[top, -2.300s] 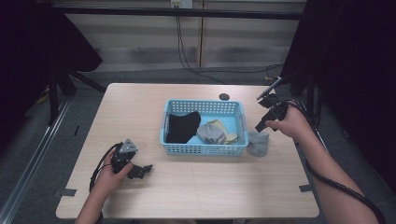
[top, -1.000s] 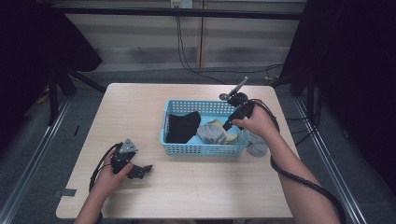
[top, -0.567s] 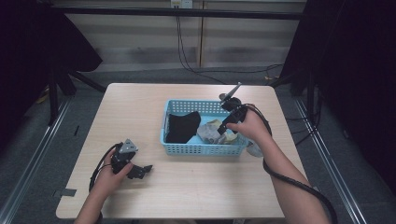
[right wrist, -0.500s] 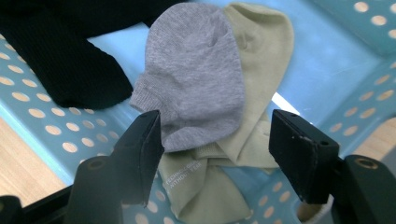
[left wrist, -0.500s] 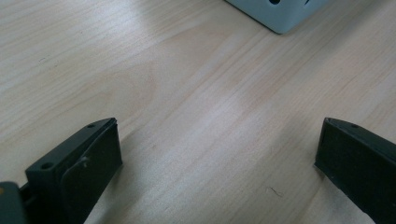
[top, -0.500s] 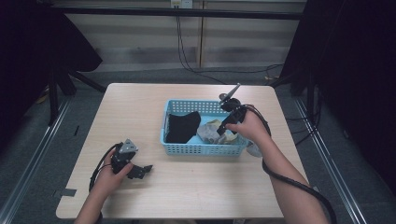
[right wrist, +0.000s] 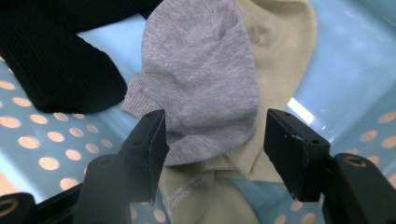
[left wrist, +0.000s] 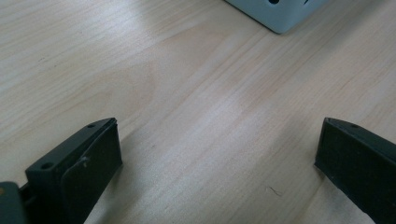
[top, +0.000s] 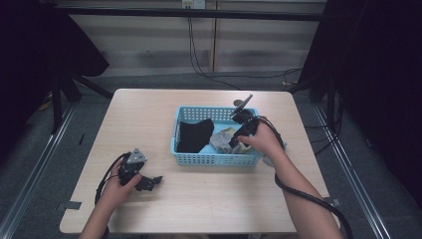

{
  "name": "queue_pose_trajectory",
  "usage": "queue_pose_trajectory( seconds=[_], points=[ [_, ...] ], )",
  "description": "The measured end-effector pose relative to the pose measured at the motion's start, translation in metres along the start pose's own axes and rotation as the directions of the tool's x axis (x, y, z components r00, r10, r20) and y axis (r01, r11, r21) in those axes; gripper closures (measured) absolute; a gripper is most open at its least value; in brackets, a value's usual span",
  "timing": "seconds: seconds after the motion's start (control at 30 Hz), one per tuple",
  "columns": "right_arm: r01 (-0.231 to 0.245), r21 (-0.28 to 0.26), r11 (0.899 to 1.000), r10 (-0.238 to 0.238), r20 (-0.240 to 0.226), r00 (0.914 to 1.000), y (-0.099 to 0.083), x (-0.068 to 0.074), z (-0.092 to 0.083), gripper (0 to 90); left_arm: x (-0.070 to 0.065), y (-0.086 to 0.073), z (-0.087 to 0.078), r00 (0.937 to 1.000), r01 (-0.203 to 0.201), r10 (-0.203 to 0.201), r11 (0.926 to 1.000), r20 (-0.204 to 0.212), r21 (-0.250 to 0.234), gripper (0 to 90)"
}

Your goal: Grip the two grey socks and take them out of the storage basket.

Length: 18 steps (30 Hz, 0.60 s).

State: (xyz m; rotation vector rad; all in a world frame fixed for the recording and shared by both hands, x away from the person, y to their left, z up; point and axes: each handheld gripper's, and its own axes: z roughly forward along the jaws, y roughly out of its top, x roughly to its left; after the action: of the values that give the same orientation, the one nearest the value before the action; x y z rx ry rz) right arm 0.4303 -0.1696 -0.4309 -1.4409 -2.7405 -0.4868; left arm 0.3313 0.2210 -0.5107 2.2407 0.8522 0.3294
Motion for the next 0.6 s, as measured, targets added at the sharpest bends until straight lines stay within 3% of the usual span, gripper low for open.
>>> queue_pose_trajectory(
  seconds=[0.6],
  points=[
    [0.052, 0.012, 0.999, -0.052, -0.061, 0.9968, 0.013, 0.023, 0.005, 49.1, 0.0, 0.0, 0.0, 1.0, 0.0, 0.0, 1.0, 0.0, -0.001, 0.0]
  ],
)
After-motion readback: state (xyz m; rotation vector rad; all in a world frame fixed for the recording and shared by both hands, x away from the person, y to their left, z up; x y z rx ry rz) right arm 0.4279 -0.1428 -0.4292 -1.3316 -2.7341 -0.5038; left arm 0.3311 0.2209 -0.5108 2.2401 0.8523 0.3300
